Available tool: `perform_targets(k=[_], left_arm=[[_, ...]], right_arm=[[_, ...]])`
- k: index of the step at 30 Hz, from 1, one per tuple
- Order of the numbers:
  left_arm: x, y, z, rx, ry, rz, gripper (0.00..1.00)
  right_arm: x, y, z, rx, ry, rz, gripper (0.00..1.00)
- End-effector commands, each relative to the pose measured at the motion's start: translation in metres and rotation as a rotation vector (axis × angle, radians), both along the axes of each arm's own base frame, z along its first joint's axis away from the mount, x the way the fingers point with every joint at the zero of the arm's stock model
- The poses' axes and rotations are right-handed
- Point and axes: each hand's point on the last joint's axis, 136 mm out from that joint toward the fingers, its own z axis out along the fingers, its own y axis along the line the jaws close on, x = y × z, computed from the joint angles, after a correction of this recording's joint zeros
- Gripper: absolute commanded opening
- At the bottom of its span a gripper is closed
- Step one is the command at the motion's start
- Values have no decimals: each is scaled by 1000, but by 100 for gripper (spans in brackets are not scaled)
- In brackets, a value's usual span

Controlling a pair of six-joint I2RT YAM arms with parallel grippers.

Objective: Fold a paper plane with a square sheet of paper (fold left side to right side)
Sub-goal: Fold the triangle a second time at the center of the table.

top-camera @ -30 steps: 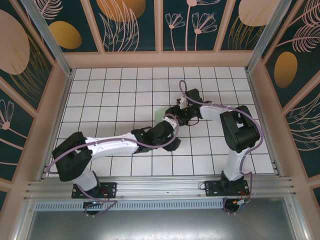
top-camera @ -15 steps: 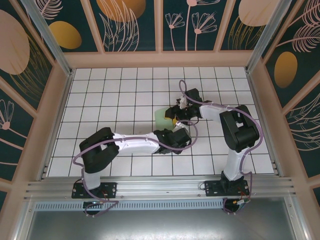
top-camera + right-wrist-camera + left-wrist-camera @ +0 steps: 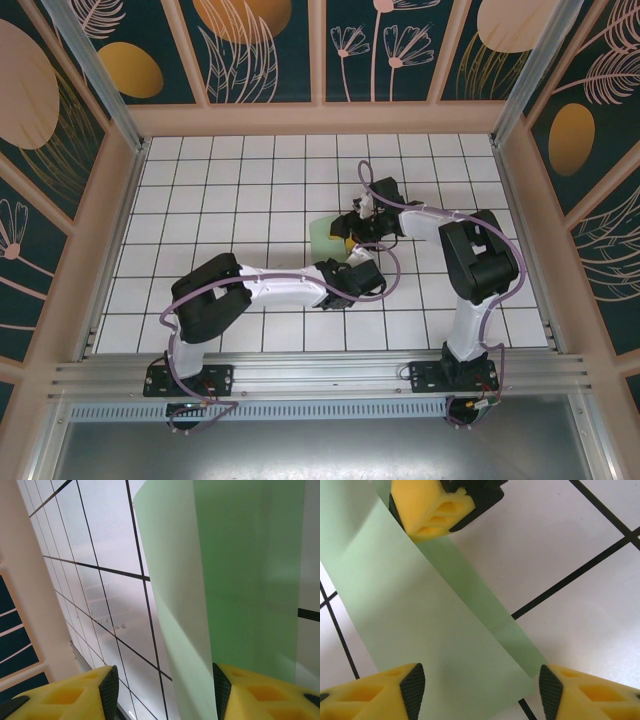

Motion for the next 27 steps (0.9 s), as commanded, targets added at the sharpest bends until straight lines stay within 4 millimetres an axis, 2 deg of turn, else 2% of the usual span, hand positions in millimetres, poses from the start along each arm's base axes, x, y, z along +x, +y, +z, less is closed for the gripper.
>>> perform_targets(k=[1,8,13,27], left_arm=[[3,1,8,24,-29,2,56],[1,0,16,0,-29,-8,41],[0,-2,20,-19,-26,-16,34],[-3,-5,27,-64,-16,-25,35]], right_arm=[[-1,1,0,2,10,18,54],[-1,0,-3,-12,8,20,54],[0,-2,-3,-25,3,19,54],[3,-1,-4,-30,-2,22,54]])
